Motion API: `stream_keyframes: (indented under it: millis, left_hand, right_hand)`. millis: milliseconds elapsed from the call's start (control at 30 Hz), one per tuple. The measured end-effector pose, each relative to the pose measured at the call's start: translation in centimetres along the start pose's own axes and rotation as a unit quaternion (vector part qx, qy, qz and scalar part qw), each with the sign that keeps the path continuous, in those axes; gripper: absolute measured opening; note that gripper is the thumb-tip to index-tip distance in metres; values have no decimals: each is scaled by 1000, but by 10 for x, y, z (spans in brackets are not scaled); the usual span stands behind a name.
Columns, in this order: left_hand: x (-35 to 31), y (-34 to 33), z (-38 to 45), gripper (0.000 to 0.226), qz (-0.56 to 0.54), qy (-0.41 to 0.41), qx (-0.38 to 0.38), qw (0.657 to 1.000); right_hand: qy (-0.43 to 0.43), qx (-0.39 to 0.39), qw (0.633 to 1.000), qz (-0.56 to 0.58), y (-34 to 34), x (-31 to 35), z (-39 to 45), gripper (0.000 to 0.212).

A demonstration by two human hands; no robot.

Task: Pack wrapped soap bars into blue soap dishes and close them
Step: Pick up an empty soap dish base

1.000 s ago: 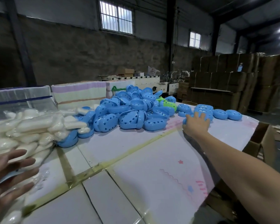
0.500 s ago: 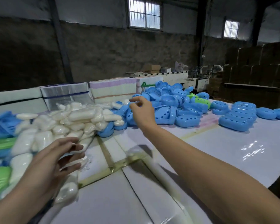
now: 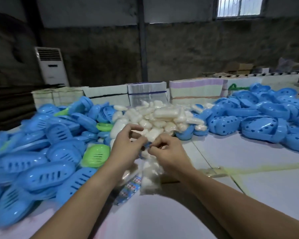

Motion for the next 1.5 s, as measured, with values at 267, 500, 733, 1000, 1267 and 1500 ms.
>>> stream_keyframes:
  millis: [267,500,733,1000,1267,1500]
  left_hand:
    - [11,83,33,19,372,30,-140,917]
    - [52,145,48,61,513,235,-41,825]
    - [46,124,43,62,444,76,-111,886]
    - [7,102,22,46,125,-142,-148,971]
    - [-4,34,21,23,-634,205,-112,737]
    - [-1,-20,-7,51,-652,254,-31,714]
  right_hand:
    - [71,41,990,-111,-6,6,-10,12]
    - [95,59,988,-110,-18,-9,-3,26]
    - [94,68,987,-111,-18,-10,-3,14]
    - [88,68,985,-129,-15,-10,-1,16]
    - [69,29,993,-87,-11,-19,7,17]
    - [49,-12,996,-75,5,-32,19,23]
Point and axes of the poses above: each hand's wrist, its own z-axis towards the middle knuckle, its own y-axis out of the back of the hand, x = y × z, the point moved 4 cm from there along z, towards the middle knuckle
